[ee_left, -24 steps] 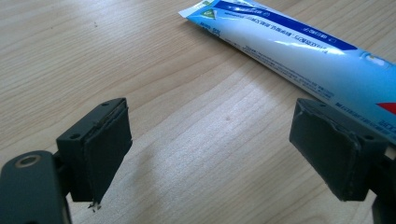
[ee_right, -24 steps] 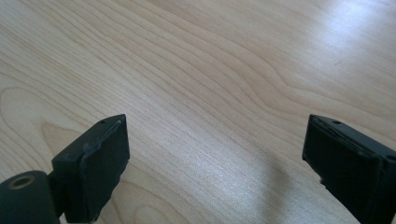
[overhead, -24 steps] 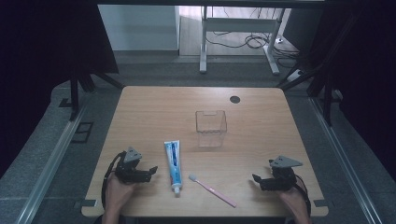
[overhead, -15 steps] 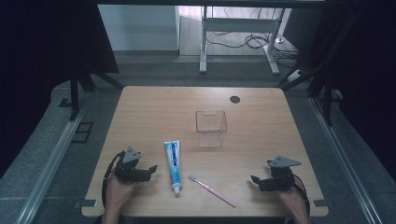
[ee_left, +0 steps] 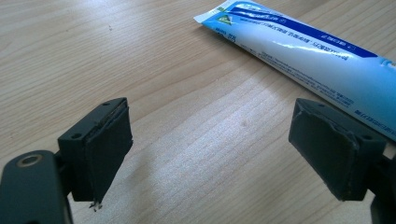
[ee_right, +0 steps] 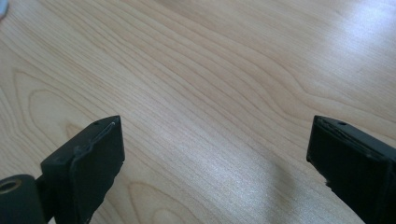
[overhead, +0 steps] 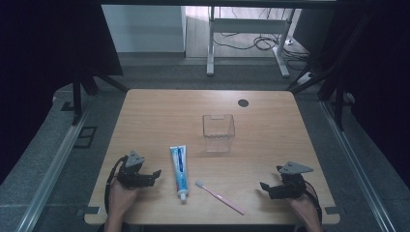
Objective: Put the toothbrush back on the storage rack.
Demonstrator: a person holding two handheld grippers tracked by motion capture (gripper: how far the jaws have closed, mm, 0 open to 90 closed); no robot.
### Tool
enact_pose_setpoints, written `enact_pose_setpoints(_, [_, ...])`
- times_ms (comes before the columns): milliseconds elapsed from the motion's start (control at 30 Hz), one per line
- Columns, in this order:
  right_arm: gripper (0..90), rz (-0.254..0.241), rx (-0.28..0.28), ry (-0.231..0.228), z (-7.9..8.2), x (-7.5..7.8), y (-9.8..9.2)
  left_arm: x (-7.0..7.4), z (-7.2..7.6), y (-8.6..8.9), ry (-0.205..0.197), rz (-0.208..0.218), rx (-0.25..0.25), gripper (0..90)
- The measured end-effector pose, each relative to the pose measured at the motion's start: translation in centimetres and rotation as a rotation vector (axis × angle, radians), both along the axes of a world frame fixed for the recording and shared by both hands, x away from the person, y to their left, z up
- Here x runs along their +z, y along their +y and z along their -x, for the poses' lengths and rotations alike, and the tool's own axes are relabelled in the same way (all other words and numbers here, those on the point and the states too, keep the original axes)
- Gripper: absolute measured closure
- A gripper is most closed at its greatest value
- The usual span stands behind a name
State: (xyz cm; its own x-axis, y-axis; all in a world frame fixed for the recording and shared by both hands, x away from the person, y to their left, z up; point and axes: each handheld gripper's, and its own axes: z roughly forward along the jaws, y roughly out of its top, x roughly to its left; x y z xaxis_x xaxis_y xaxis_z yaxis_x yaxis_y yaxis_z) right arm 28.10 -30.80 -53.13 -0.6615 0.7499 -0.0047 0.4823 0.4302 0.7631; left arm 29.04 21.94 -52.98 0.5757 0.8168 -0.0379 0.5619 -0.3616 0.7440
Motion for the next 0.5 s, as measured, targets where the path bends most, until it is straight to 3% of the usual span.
enact_pose_setpoints(333, [4.6,-0.012,0.008,-0.002,0.29,0.65,-0.13,-0.05,0.1,0.16,-0.002,-0.009,0.014,13.4])
enact_pose_setpoints(433, [4.6,-0.048,0.01,0.024,0.2,0.78,-0.44,-0.07,0.14,0.32,-0.004,-0.006,0.024,13.3])
enact_pose_setpoints(500, [3.7,-0.045,0.02,0.035,0.17,0.86,-0.5,-0.06,0.16,0.45,-0.005,-0.007,0.025,13.3])
